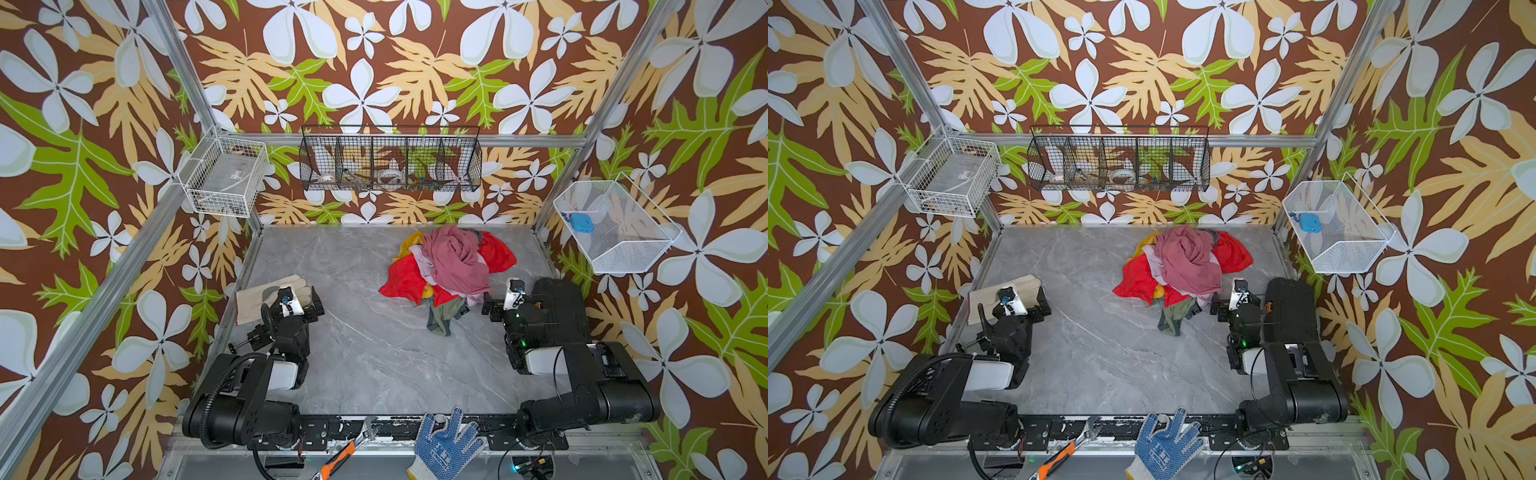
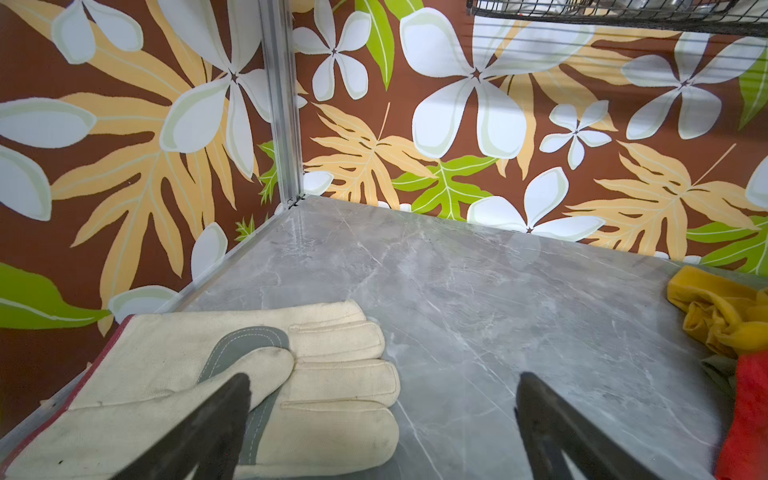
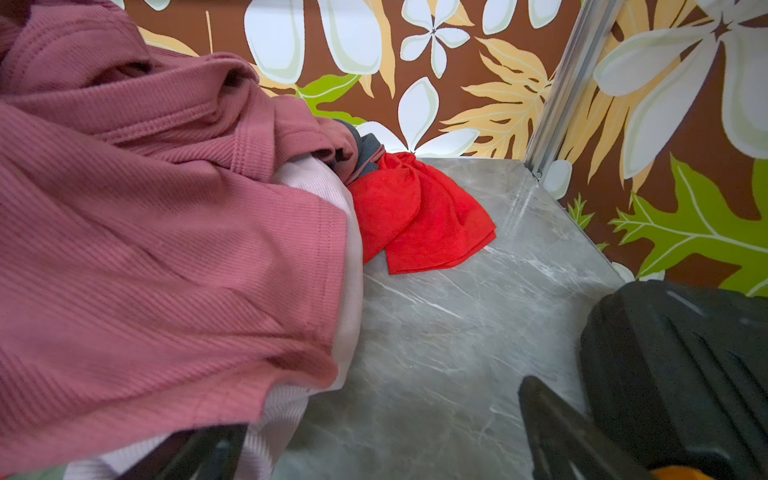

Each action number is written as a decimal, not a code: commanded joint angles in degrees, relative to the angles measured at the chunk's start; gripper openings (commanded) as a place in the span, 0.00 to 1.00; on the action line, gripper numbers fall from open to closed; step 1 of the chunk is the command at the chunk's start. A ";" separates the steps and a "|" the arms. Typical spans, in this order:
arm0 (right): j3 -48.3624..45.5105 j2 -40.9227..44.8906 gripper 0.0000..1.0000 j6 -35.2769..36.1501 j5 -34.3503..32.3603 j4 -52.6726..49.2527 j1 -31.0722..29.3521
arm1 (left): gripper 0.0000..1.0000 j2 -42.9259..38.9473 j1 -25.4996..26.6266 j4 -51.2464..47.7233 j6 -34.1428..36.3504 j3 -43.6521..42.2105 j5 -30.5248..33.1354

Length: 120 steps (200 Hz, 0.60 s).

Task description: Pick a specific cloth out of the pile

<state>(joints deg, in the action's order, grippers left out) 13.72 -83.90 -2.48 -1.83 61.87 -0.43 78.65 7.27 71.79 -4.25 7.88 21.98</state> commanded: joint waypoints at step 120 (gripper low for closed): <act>0.00 0.14 1.00 -0.03 -0.11 1.24 -0.06 | 1.00 0.10 -0.15 1.59 0.33 0.22 -0.26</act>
<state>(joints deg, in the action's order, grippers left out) 13.72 -83.90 -2.48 -1.83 61.89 -0.43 78.65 7.22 71.79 -4.25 7.88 21.98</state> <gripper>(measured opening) 0.995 0.999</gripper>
